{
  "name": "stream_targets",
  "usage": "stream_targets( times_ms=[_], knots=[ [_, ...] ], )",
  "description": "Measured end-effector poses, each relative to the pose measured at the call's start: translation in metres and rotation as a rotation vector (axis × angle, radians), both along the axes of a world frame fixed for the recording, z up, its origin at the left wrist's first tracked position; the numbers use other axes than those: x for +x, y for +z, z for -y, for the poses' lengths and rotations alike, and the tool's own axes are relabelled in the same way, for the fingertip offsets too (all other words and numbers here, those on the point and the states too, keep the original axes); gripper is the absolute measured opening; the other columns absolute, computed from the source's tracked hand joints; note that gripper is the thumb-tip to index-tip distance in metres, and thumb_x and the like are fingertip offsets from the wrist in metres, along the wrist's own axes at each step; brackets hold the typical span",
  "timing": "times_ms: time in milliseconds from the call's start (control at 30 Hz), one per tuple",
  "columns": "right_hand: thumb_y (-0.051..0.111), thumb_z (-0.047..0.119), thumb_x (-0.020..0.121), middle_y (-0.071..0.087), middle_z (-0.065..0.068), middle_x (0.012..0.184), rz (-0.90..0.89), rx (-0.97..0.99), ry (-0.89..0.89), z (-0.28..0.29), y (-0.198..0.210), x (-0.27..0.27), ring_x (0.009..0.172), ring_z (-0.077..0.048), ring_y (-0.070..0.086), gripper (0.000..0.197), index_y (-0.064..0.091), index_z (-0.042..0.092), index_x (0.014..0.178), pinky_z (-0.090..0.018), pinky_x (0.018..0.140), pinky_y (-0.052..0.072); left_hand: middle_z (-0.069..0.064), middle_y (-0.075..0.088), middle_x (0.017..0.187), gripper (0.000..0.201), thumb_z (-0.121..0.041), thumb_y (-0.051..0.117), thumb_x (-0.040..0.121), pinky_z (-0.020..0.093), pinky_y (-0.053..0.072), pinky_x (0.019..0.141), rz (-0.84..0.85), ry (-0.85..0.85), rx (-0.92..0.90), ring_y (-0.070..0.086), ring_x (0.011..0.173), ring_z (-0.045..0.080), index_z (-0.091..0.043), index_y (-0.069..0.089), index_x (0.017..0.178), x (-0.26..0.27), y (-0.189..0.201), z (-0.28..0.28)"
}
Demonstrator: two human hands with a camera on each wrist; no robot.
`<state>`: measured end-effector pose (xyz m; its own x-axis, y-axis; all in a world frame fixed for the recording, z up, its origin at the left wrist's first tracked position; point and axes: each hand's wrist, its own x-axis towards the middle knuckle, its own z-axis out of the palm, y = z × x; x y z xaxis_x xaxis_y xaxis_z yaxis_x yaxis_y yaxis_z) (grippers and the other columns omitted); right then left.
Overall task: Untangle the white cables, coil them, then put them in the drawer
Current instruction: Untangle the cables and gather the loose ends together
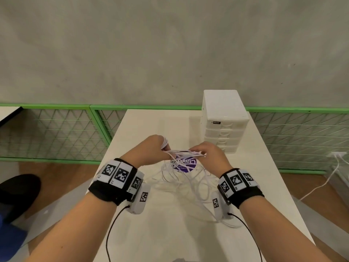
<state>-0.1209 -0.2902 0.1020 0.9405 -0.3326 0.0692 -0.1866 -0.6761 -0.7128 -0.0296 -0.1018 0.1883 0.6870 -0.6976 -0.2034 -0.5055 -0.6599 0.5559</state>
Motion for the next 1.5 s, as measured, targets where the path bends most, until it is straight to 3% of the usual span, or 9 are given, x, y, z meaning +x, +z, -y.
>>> stream_targets(
  times_ms=[300,400,533,667,967,1033,1267,1400,1500],
  knots=[
    [0.073,0.016,0.078,0.062,0.001,0.104,-0.147,0.093,-0.012,0.019,-0.019,-0.009,0.105,-0.019,0.06,0.041,0.061,0.026,0.115,-0.03,0.087,0.049,-0.002,0.052,0.058,0.032,-0.035,0.079,0.075,0.015,0.031,0.032,-0.019,0.148,-0.141,0.042,0.038,0.005,-0.008,0.064,0.08,0.007,0.017,-0.015],
    [0.073,0.009,0.077,0.042,0.005,0.129,0.017,0.226,0.174,0.0,0.004,-0.003,0.124,-0.006,0.041,0.081,0.03,0.025,0.144,-0.004,0.088,0.036,-0.008,0.058,0.062,0.023,-0.027,0.081,0.074,0.006,0.032,0.037,-0.05,0.119,-0.225,0.05,0.042,-0.009,-0.012,0.064,0.075,0.004,0.019,-0.008],
    [0.066,0.0,0.076,0.05,0.011,0.127,0.356,0.198,0.224,-0.03,0.035,0.001,0.118,0.003,0.046,0.062,0.048,0.027,0.13,0.001,0.093,0.029,-0.005,0.054,0.058,0.023,-0.026,0.075,0.081,0.008,0.032,0.042,0.043,0.175,-0.334,0.046,0.044,0.0,-0.018,0.06,0.065,0.006,0.022,-0.002],
    [0.058,0.011,0.085,0.065,0.007,0.114,0.052,0.053,0.353,-0.043,0.017,0.008,0.091,-0.004,0.06,0.03,0.066,0.026,0.109,-0.018,0.081,0.048,-0.008,0.053,0.059,0.021,-0.024,0.07,0.086,0.007,0.032,0.042,0.152,0.237,-0.489,0.048,0.045,-0.003,-0.01,0.061,0.072,0.013,0.038,0.0],
    [0.054,0.03,0.086,0.051,0.008,0.136,-0.443,-0.349,0.296,0.005,-0.061,-0.023,0.128,-0.008,0.042,0.049,0.043,0.029,0.134,-0.026,0.117,0.006,-0.006,0.051,0.056,0.036,-0.02,0.073,0.082,0.01,0.032,0.046,0.311,0.436,-0.654,0.046,0.052,0.003,-0.021,0.048,0.056,0.041,0.058,-0.016],
    [0.052,0.014,0.084,0.054,0.003,0.133,-0.489,-0.167,0.272,0.012,-0.065,-0.029,0.124,-0.014,0.048,0.048,0.048,0.024,0.131,-0.029,0.115,0.021,-0.004,0.046,0.052,0.038,-0.023,0.073,0.083,0.019,0.033,0.047,0.31,0.442,-0.599,0.042,0.049,0.008,-0.019,0.046,0.056,0.042,0.048,-0.016],
    [0.041,-0.008,0.082,0.061,-0.002,0.089,0.316,0.623,-0.049,0.001,0.02,-0.02,0.084,-0.012,0.059,0.035,0.061,0.012,0.103,-0.022,0.075,0.047,-0.004,0.042,0.052,0.035,-0.029,0.067,0.086,0.022,0.026,0.045,0.322,0.318,-0.27,0.042,0.05,0.014,-0.013,0.05,0.059,0.029,0.032,0.005],
    [0.052,0.028,0.083,0.056,-0.002,0.119,0.455,0.64,0.039,-0.019,0.061,-0.01,0.112,-0.009,0.053,0.047,0.047,0.02,0.129,-0.023,0.096,0.041,-0.002,0.041,0.052,0.037,-0.027,0.067,0.084,0.026,0.028,0.047,0.354,0.261,-0.215,0.041,0.053,0.018,-0.016,0.045,0.056,0.018,0.04,0.025],
    [0.077,0.047,0.067,0.037,0.009,0.145,0.233,0.376,0.152,-0.036,0.062,0.005,0.133,-0.002,0.033,0.11,0.007,0.026,0.149,-0.019,0.105,0.028,-0.003,0.046,0.055,0.038,-0.029,0.067,0.084,0.028,0.028,0.051,0.361,0.167,-0.211,0.043,0.053,0.016,-0.018,0.044,0.056,0.008,0.05,0.038]
  ],
)
